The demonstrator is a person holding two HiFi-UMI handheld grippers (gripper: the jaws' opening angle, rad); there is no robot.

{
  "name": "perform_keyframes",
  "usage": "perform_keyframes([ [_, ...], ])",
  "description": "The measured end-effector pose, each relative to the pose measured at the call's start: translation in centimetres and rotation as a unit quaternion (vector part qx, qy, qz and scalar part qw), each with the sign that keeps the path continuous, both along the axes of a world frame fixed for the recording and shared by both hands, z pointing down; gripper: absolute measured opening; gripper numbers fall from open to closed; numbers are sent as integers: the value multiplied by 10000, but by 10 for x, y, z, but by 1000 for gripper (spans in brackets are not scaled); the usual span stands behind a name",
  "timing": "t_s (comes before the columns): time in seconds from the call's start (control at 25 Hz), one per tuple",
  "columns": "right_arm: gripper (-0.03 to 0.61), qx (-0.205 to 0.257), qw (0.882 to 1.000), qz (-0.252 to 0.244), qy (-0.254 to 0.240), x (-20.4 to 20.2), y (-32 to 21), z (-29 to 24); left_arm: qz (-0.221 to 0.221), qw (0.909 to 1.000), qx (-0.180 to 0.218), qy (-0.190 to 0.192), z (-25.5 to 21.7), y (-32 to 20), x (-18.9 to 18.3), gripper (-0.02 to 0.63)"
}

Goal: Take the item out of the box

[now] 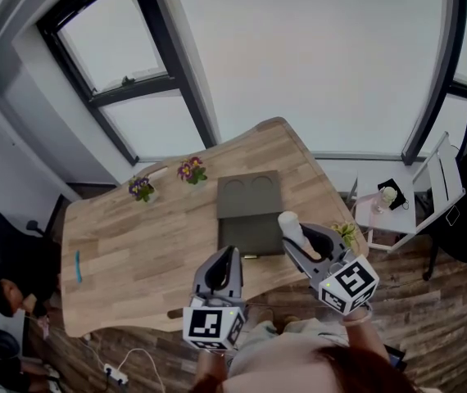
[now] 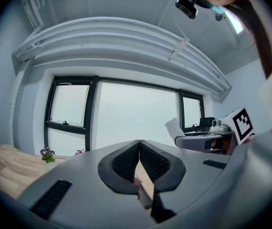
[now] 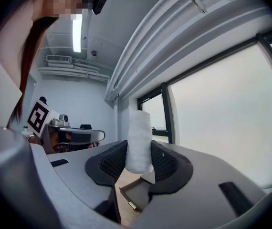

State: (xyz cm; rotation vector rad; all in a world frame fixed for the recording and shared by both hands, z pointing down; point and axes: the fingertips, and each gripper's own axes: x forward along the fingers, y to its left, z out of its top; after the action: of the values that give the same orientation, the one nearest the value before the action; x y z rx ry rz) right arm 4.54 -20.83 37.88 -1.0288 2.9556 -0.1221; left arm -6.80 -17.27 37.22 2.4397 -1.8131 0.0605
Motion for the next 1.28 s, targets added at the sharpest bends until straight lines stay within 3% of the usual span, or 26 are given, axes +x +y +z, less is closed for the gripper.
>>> perform_keyframes([
  [0.8, 138, 104, 9996, -267, 76, 43, 4, 1, -267, 9995, -100, -102, 6, 5, 46, 2],
  [1.28, 138, 174, 9992, -327, 161, 34, 0, -1, -295, 9993, -102, -186, 1, 1, 38, 2],
])
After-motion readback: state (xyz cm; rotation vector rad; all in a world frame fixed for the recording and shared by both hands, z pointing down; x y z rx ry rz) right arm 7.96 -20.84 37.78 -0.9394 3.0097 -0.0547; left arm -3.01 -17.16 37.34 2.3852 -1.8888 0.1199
